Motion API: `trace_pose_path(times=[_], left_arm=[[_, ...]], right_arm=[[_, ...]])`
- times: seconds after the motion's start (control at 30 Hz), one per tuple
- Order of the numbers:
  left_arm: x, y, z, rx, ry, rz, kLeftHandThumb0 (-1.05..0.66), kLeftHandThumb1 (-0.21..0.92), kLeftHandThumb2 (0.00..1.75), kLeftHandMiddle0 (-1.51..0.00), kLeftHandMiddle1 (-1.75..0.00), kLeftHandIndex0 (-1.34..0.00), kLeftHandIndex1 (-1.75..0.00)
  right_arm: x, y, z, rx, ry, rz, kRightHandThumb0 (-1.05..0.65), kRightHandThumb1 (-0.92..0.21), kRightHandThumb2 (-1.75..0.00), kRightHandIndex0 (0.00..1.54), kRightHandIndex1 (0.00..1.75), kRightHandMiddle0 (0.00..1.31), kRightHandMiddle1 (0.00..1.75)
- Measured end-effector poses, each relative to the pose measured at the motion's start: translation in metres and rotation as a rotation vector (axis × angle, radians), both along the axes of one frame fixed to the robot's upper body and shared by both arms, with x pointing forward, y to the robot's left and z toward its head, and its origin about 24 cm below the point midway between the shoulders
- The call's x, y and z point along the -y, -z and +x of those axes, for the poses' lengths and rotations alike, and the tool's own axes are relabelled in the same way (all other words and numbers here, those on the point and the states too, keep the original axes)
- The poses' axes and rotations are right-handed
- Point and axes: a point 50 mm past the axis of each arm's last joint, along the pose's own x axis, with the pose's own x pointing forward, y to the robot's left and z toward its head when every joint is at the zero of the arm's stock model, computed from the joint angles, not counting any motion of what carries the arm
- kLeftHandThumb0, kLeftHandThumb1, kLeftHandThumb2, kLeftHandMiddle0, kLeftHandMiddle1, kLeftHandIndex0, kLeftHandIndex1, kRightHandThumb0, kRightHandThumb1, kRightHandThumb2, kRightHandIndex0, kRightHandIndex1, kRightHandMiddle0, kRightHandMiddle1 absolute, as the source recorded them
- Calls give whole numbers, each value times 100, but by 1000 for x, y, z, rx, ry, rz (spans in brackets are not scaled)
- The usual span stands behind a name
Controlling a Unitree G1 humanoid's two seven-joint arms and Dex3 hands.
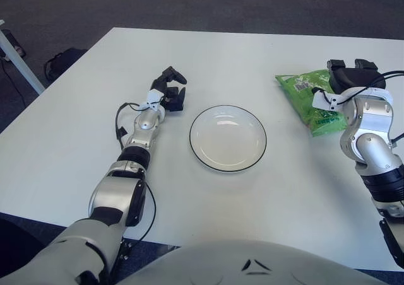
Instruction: Put the snack into the plate.
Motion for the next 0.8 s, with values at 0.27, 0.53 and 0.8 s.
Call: trace_pose_path(times=[0.27, 0.53, 0.8], left_arm=[[-2, 1, 0, -6, 0, -20, -44, 45, 115, -122, -175, -51, -175], [-4, 0, 0, -1, -6, -35, -44, 45, 115, -121, -175, -51, -175], [-5, -2, -1, 27, -10, -45, -43, 47, 112, -118, -175, -49, -175]], right_arm=[[2, 5, 3, -58, 5, 8, -105, -92, -121, 0, 136, 0, 12], [11, 22, 15, -244, 1, 100, -104, -92, -122, 22, 173, 0, 28], [14, 16, 24, -402, -71, 154, -97, -92, -124, 61, 175, 0, 26]])
